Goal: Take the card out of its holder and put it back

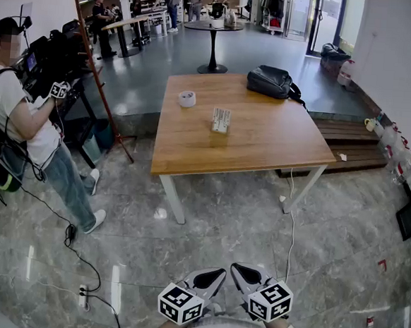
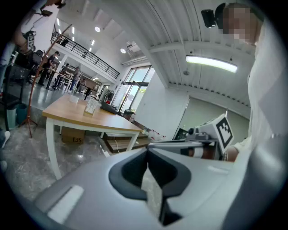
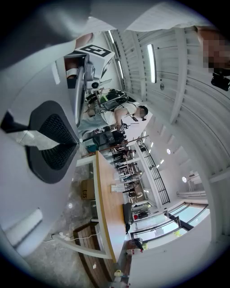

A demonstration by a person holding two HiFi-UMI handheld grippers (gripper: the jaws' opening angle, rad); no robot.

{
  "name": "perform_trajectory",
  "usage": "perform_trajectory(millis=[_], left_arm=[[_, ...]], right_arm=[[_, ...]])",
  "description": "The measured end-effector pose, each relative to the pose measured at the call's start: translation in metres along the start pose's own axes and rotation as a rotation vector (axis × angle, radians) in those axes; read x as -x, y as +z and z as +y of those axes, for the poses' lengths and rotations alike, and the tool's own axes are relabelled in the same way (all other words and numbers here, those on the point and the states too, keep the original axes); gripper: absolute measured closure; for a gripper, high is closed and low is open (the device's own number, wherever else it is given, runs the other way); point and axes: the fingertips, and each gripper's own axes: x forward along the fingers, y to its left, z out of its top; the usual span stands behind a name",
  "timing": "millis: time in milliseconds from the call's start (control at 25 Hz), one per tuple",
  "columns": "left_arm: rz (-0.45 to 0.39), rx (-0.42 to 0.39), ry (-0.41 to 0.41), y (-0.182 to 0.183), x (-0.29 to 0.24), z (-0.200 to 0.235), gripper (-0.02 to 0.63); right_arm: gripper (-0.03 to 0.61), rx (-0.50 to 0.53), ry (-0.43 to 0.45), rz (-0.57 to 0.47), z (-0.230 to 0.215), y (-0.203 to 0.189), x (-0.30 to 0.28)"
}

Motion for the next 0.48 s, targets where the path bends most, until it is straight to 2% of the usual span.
perform_trajectory(millis=[240, 480], left_arm=[[-0.014, 0.027, 0.016, 0.008, -0.019, 0.023, 0.606], [-0.018, 0.024, 0.037, 0.038, -0.047, 0.084, 0.606]], right_arm=[[0.581, 0.001, 0.001, 0.018, -0.025, 0.004, -0.018], [0.581, -0.002, -0.017, 0.007, -0.061, 0.032, -0.067]])
